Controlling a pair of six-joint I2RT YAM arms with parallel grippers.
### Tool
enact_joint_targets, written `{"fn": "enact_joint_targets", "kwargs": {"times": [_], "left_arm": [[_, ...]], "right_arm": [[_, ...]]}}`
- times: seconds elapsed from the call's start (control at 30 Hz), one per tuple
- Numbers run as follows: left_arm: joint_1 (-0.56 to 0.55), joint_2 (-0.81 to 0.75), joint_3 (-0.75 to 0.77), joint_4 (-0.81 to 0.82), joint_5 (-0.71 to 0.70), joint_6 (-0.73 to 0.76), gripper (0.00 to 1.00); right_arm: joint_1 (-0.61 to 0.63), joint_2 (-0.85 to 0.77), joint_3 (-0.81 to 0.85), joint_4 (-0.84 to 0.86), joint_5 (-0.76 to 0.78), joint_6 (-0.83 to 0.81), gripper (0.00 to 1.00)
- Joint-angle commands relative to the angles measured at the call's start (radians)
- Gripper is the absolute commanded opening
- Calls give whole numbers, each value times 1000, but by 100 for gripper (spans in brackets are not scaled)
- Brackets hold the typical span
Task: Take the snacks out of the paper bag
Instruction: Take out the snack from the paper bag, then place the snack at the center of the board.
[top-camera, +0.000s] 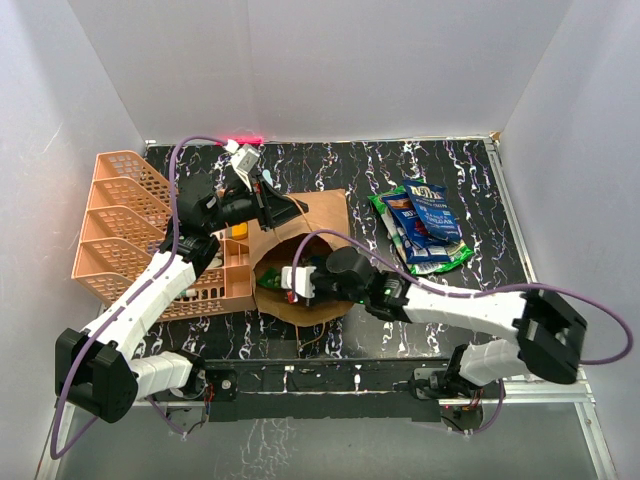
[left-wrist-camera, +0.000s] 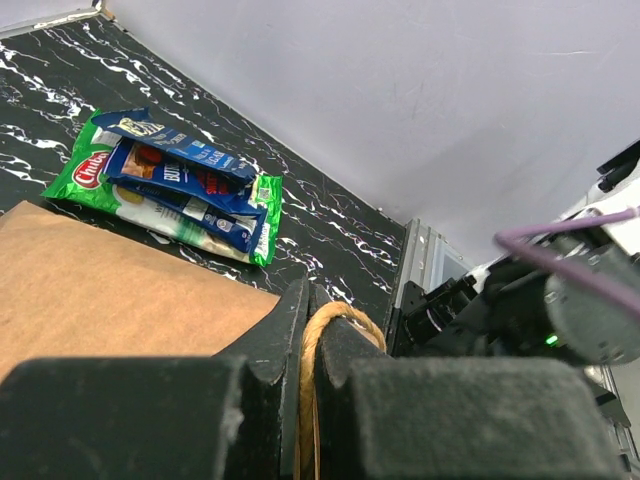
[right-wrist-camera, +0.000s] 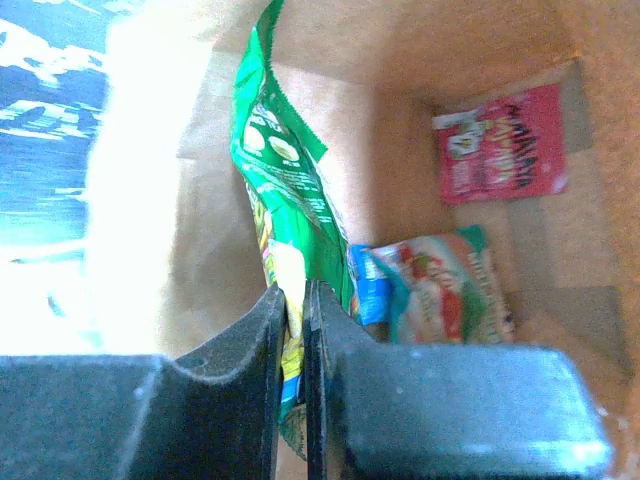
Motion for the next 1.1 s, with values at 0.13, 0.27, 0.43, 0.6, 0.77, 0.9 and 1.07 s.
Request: {"fn": "enact_joint_targets", "kwargs": {"times": [0.13, 0.27, 0.43, 0.6, 0.77, 0.9, 1.07], "left_arm": [[7, -9, 28, 30, -3, 19, 0], [6, -3, 28, 25, -7, 24, 0], [6, 2, 31, 9, -16, 36, 0], [3, 5, 30, 5, -18, 38, 0], [-6, 6, 31, -7, -28, 50, 0], [-13, 2, 37, -25, -34, 65, 0], [-13, -8, 39, -34, -38, 74, 0]], "right_arm": [[20, -385, 49, -315, -314, 577, 7], [20, -537, 86, -405, -323, 826, 7], [20, -639, 219, -630, -44, 1193, 7], [20, -669, 358, -731, 188, 1294, 7], [20, -651, 499, -769, 553, 1215, 7], [20, -631, 533, -647, 879, 1103, 7], [20, -595, 423, -270, 1239, 677, 7]]}}
